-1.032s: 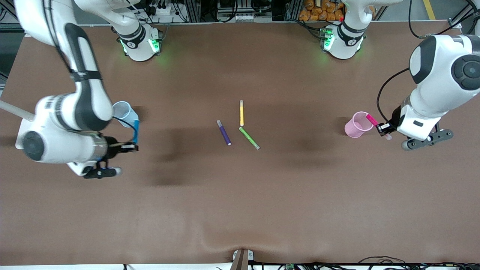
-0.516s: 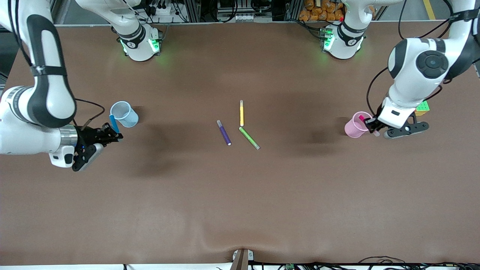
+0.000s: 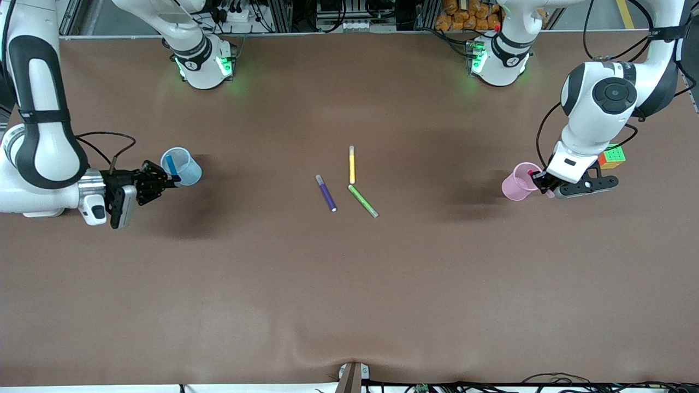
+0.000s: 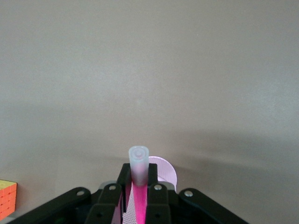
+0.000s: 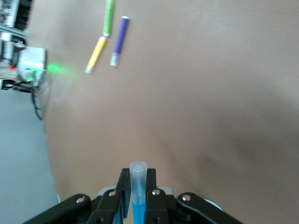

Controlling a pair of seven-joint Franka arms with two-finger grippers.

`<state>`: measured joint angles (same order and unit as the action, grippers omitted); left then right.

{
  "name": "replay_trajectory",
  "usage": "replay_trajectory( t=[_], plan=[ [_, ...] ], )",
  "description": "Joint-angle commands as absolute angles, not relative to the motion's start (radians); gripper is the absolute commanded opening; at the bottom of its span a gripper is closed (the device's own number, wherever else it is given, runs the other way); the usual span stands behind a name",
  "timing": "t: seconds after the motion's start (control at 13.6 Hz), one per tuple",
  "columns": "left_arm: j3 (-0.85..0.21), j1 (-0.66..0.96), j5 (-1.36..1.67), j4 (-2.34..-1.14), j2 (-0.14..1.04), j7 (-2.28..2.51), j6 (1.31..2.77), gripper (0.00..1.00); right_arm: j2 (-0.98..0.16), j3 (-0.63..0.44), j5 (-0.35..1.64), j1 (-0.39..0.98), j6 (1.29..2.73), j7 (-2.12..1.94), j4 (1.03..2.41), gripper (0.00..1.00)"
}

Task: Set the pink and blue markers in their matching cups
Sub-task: 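Lower the markers over the cups with the left and right grippers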

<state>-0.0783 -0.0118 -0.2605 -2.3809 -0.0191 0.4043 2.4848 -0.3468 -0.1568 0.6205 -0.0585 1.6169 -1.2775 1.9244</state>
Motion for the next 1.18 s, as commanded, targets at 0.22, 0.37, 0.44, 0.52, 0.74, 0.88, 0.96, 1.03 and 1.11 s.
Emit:
replay_trajectory(
  t=[0.22, 0.37, 0.44, 0.52, 0.74, 0.88, 0.96, 1.03, 1.11],
  plan=[
    [-0.084, -0.020, -0.282, -2.441, -0.035, 0.403, 2.507, 0.00, -0.296, -0.140, 0.680, -0.092, 1.597, -1.531, 1.994, 0.00],
    [-0.084, -0.031, -0.282, -2.441, -0.017, 0.403, 2.507, 0.00, -0.299, -0.140, 0.680, -0.104, 1.597, -1.581, 1.997, 0.00],
    [-0.084, -0.031, -0.282, -2.441, -0.006, 0.403, 2.507, 0.00, -0.302, -0.141, 0.680, -0.113, 1.600, -1.616, 2.002, 0.00],
    [-0.084, -0.031, -0.282, -2.439, 0.004, 0.403, 2.508, 0.00, -0.305, -0.141, 0.680, -0.123, 1.601, -1.649, 2.011, 0.00],
    [-0.084, -0.028, -0.282, -2.430, 0.034, 0.403, 2.511, 0.00, -0.311, -0.141, 0.680, -0.149, 1.598, -1.722, 2.023, 0.00],
    [-0.084, -0.028, -0.282, -2.404, 0.040, 0.403, 2.513, 0.00, -0.330, -0.140, 0.680, -0.170, 1.591, -1.746, 2.025, 0.00],
    [-0.084, -0.026, -0.282, -2.399, 0.040, 0.403, 2.513, 0.03, -0.334, -0.140, 0.680, -0.173, 1.589, -1.747, 2.026, 0.00],
    [-0.086, -0.022, -0.282, -2.399, 0.041, 0.405, 2.513, 0.06, -0.337, -0.140, 0.680, -0.176, 1.592, -1.756, 2.036, 0.00],
    [-0.086, -0.021, -0.284, -2.399, 0.049, 0.405, 2.513, 0.18, -0.342, -0.140, 0.680, -0.178, 1.592, -1.766, 2.039, 0.00]
  ],
)
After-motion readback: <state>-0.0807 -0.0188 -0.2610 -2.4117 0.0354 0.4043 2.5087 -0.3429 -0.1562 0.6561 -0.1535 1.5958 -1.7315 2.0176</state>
